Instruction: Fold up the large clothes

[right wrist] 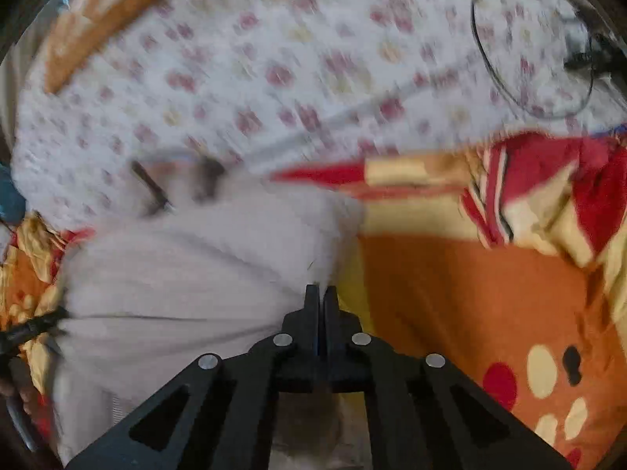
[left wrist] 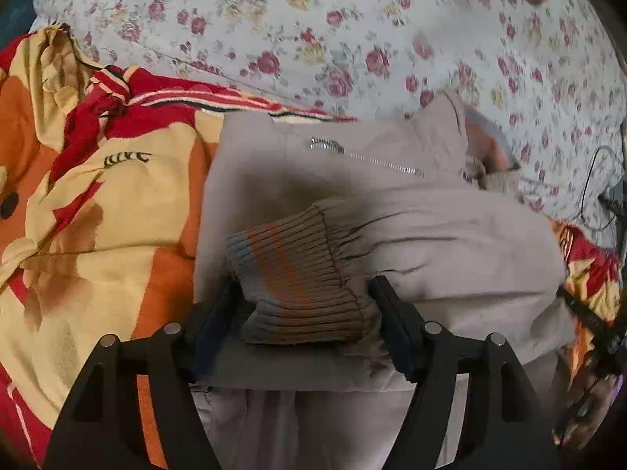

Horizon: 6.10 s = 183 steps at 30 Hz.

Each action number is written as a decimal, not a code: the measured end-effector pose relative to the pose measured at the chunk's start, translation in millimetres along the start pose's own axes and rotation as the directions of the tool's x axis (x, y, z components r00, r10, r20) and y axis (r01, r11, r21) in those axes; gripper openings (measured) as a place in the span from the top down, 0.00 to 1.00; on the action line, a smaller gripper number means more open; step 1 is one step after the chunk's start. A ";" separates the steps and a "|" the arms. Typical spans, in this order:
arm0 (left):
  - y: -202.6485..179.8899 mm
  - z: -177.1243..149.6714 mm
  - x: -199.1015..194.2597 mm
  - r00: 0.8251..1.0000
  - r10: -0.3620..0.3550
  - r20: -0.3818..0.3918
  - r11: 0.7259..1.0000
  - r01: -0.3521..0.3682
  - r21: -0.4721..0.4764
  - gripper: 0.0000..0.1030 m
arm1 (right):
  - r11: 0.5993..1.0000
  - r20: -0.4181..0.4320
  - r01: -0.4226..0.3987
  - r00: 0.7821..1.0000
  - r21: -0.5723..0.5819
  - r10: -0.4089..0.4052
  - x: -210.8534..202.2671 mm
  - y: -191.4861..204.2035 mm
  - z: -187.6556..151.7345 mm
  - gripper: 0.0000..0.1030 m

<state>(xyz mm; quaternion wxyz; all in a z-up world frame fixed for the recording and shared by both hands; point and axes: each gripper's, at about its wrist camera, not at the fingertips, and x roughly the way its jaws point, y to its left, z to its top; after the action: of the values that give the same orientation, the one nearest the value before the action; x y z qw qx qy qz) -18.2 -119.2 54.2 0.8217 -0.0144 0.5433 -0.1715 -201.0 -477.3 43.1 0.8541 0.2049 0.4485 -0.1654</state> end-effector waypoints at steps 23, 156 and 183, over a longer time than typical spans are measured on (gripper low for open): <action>-12.2 2.3 0.2 0.993 0.064 0.096 0.997 -0.068 0.039 0.29 | 0.991 0.006 -0.112 0.994 -0.067 0.113 -36.2 17.6 0.5 0.47; 45.1 -277.7 -95.7 0.964 -0.120 -0.236 0.988 0.139 0.065 0.24 | 0.950 -0.403 -0.266 0.897 -0.161 0.183 -132.1 -12.4 -266.1 0.32; 47.0 -293.8 -98.9 0.969 -0.150 -0.195 0.987 0.158 0.025 0.52 | 0.905 -0.412 -0.307 0.895 -0.293 0.170 -144.3 7.3 -275.5 0.67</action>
<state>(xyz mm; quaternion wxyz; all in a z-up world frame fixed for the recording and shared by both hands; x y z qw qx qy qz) -304.1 2.3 12.0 0.7498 -0.0234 0.6137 -0.2463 -468.4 -319.5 23.4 0.7883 0.1316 0.5972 0.0676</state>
